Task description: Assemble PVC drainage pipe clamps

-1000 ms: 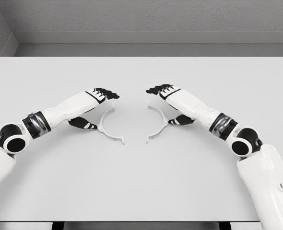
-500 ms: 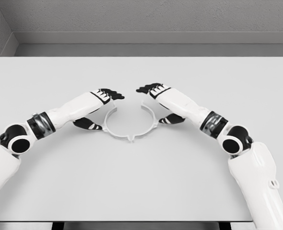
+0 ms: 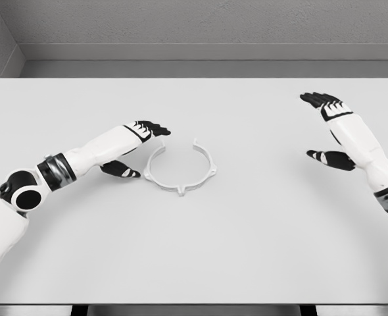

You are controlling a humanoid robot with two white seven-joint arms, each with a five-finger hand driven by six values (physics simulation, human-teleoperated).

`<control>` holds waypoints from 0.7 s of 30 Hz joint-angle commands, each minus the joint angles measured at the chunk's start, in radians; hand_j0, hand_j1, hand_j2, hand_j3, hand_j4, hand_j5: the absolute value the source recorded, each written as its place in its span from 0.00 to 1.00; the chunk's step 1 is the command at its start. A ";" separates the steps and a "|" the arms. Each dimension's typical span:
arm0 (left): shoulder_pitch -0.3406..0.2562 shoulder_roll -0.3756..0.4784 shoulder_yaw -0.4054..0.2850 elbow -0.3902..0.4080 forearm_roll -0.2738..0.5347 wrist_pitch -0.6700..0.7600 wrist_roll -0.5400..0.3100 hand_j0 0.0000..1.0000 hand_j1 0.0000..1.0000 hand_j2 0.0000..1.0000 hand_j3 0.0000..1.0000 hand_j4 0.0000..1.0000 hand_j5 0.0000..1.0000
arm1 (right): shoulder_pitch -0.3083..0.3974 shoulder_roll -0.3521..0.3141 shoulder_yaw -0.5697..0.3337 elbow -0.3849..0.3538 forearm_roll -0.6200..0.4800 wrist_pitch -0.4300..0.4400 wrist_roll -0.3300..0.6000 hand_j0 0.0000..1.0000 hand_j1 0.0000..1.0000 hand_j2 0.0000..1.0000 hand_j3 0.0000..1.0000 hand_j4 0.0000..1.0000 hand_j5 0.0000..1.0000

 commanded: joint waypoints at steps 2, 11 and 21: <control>0.000 0.000 0.000 0.000 0.007 0.001 0.001 1.00 1.00 1.00 1.00 1.00 1.00 | -0.008 -0.029 -0.084 0.023 -0.024 0.001 0.195 1.00 1.00 1.00 1.00 1.00 1.00; 0.000 -0.001 -0.002 0.001 0.007 0.001 0.001 1.00 1.00 1.00 1.00 1.00 1.00 | -0.037 -0.033 -0.138 0.034 -0.024 0.001 0.195 1.00 1.00 1.00 1.00 1.00 1.00; 0.000 -0.021 -0.011 -0.002 0.006 0.001 0.001 1.00 1.00 1.00 1.00 1.00 1.00 | -0.041 -0.032 -0.134 0.032 -0.024 0.001 0.195 1.00 1.00 1.00 1.00 1.00 1.00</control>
